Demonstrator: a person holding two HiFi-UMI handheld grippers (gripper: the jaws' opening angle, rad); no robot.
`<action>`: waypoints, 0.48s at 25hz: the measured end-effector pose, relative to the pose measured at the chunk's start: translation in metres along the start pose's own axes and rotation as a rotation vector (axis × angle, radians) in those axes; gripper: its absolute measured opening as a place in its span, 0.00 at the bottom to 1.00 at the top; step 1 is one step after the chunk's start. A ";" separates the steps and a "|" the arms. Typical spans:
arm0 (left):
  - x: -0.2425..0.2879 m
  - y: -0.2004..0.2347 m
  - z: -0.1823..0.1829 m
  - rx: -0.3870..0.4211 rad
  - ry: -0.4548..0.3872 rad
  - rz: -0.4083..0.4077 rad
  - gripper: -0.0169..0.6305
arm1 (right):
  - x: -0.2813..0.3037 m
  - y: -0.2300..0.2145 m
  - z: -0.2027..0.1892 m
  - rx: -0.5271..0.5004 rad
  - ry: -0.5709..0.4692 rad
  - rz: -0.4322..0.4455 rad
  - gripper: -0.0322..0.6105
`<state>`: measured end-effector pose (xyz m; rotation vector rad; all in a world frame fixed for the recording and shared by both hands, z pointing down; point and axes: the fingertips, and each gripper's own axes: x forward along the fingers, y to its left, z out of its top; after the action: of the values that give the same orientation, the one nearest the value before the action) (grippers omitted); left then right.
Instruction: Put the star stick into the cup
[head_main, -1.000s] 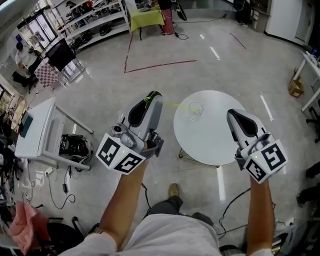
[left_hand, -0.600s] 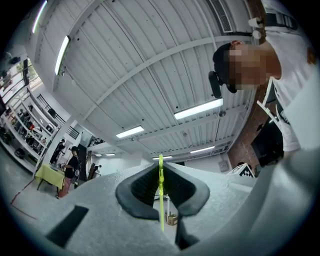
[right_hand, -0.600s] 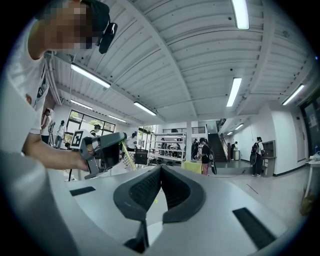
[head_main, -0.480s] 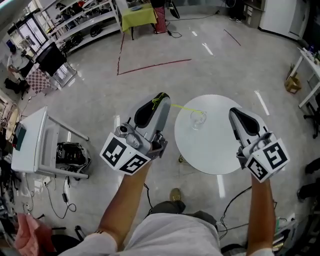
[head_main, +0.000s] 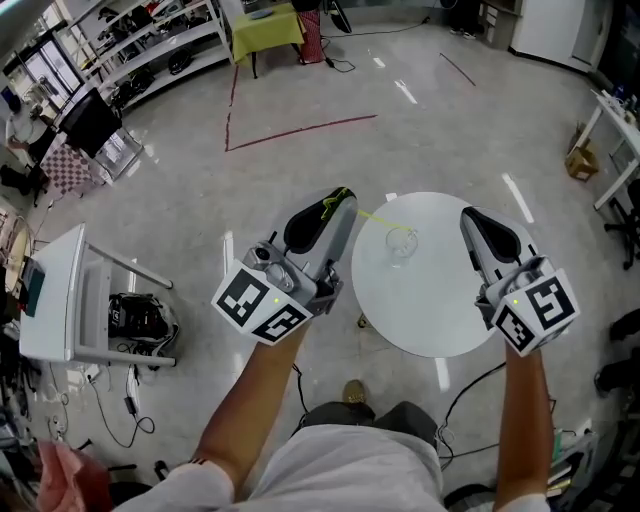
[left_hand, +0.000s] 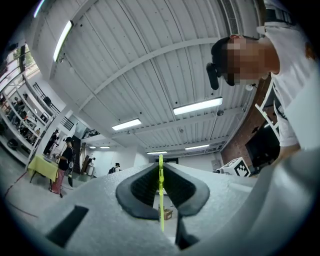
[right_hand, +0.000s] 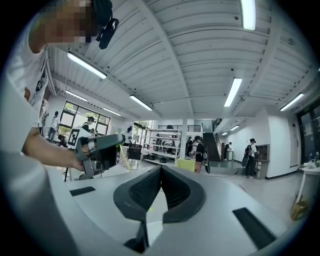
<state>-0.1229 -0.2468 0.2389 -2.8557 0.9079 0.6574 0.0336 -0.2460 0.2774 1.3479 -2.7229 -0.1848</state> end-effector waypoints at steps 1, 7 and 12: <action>0.002 0.002 -0.003 -0.004 0.004 0.001 0.07 | 0.002 -0.002 -0.002 0.000 0.006 -0.001 0.07; 0.009 0.011 -0.019 -0.021 0.040 -0.002 0.07 | 0.011 -0.008 -0.009 -0.013 0.037 -0.003 0.07; 0.021 0.010 -0.036 -0.024 0.085 -0.004 0.07 | 0.016 -0.019 -0.014 -0.018 0.054 0.012 0.07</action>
<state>-0.0995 -0.2736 0.2626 -2.9261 0.9111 0.5539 0.0407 -0.2713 0.2892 1.3123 -2.6776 -0.1687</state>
